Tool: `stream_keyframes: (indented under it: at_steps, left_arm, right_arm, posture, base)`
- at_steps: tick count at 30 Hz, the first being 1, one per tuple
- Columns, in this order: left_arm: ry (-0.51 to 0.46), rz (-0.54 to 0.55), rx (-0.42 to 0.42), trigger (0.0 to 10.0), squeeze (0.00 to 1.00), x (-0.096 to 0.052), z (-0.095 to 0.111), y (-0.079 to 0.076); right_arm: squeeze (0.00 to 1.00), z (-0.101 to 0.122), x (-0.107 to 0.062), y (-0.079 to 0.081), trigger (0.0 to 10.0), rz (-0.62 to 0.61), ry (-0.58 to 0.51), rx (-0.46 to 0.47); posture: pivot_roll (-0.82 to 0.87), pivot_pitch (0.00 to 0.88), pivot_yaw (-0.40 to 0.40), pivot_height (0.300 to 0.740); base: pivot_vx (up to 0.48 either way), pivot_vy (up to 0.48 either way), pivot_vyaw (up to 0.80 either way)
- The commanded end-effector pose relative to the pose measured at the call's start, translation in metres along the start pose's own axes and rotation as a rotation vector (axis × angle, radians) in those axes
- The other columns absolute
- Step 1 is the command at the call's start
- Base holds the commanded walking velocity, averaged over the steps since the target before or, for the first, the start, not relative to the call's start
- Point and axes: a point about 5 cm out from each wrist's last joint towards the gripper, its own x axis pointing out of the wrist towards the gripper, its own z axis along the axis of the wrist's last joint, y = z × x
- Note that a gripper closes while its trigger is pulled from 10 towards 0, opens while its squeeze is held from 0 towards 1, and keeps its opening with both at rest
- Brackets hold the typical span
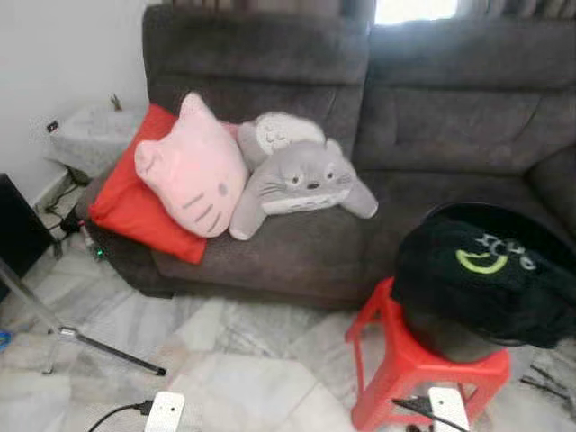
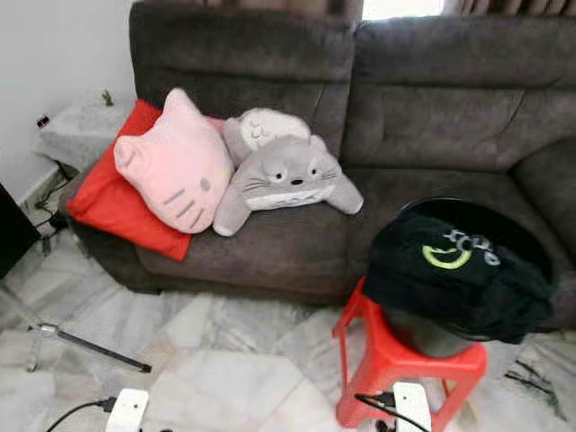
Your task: Hang hanger
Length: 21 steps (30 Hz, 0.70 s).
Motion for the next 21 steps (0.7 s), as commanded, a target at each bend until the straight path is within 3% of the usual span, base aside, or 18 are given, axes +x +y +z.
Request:
stream_keyframes:
  at_steps: [1, 10, 17, 21]
  left_arm:
    - [0.025, 0.004, 0.011, 10.0, 0.00, -0.002, -0.006, 0.002]
    - [0.030, 0.007, 0.009, 10.0, 0.00, -0.001, -0.007, 0.002]
    - [0.031, 0.006, 0.013, 10.0, 0.00, -0.001, -0.006, 0.003]
    - [0.033, 0.003, 0.020, 10.0, 0.00, -0.001, -0.005, 0.003]
  right_arm:
    - [0.00, 0.001, 0.001, 0.004, 10.0, 0.005, -0.006, 0.018]
    - [0.00, 0.001, 0.001, 0.004, 10.0, 0.003, -0.002, 0.011]
    - [0.00, 0.004, 0.001, 0.003, 10.0, -0.016, -0.033, 0.017]
    - [0.00, 0.010, 0.001, 0.002, 10.0, -0.028, -0.085, -0.028]
  posture:
    - [-0.05, 0.000, -0.021, 0.740]
    - [-0.05, 0.000, -0.021, 0.740]
    - [-0.06, 0.000, -0.014, 0.740]
    - [-0.08, 0.000, -0.001, 0.740]
  base:
    - [0.000, 0.000, 0.00]
    - [0.000, 0.000, -0.66]
    - [0.000, 0.000, 0.00]
    - [0.000, 0.000, 0.00]
